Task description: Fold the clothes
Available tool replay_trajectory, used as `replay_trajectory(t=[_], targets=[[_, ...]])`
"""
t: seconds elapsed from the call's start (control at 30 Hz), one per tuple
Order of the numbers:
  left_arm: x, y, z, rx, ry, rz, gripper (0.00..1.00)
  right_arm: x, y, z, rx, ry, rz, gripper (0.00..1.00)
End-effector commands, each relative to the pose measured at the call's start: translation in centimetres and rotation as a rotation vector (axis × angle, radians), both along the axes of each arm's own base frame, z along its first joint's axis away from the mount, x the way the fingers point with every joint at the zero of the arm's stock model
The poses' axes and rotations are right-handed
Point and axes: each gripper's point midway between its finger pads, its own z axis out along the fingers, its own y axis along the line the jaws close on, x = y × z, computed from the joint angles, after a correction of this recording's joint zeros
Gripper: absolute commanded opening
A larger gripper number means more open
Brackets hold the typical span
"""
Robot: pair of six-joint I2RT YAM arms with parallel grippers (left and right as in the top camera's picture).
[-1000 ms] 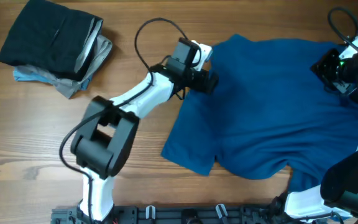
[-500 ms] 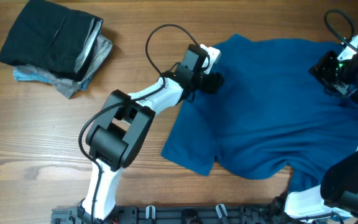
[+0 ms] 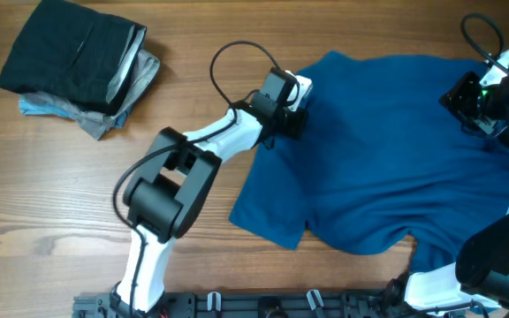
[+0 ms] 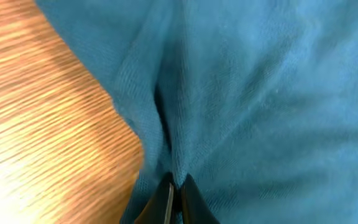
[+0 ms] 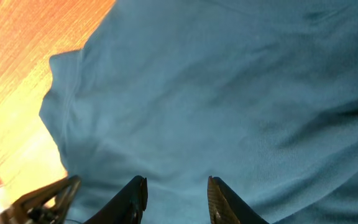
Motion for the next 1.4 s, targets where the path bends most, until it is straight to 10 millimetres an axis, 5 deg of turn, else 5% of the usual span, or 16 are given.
replay_trajectory(t=[0.0, 0.07, 0.13, 0.17, 0.33, 0.4, 0.53, 0.67, 0.77, 0.93, 1.07, 1.23, 1.37], targets=[[5.3, 5.0, 15.2, -0.055, -0.267, 0.191, 0.04, 0.1, -0.7, -0.1, -0.047, 0.006, -0.004, 0.37], [5.8, 9.4, 18.7, 0.005, -0.324, 0.313, 0.04, -0.3, -1.7, -0.4, -0.086, 0.035, -0.059, 0.37], [5.6, 13.5, 20.1, 0.082, -0.333, 0.412, 0.04, -0.5, -2.6, -0.9, -0.116, 0.061, -0.109, 0.37], [5.3, 16.4, 20.2, 0.144, -0.317, 0.473, 0.04, -0.5, -3.0, -1.3, -0.129, 0.075, -0.125, 0.37], [4.1, 23.5, 17.6, 0.279, -0.176, 0.589, 0.04, 0.5, -3.6, -4.4, -0.122, 0.125, -0.125, 0.41], [3.9, 24.6, 17.2, 0.295, -0.153, 0.605, 0.04, 0.7, -3.6, -6.6, -0.103, 0.170, -0.121, 0.39], [3.9, 24.8, 17.1, 0.298, -0.150, 0.608, 0.07, 0.8, -3.6, -12.3, -0.068, 0.278, -0.103, 0.08], [3.8, 24.9, 17.0, 0.301, -0.146, 0.608, 0.08, 0.8, -3.9, -17.3, -0.041, 0.352, -0.104, 0.04], [3.8, 24.9, 17.1, 0.302, -0.147, 0.608, 0.11, -1.4, -9.1, -19.2, -0.154, 0.430, -0.268, 0.04], [3.8, 25.1, 17.0, 0.314, -0.148, 0.616, 0.15, -7.3, -21.6, -17.5, -0.144, 0.380, -0.660, 0.04], [3.7, 25.0, 17.0, 0.310, -0.147, 0.613, 0.27, -5.0, -27.6, -11.4, 0.027, 0.036, -0.614, 0.04], [3.2, 22.3, 16.8, 0.199, -0.098, 0.499, 0.51, -1.4, -28.4, -3.5, 0.021, -0.190, -0.503, 0.07], [1.7, 17.6, 16.7, 0.048, -0.028, 0.323, 0.57, 0.1, -23.0, 0.0, 0.121, -0.221, -0.404, 0.08]])
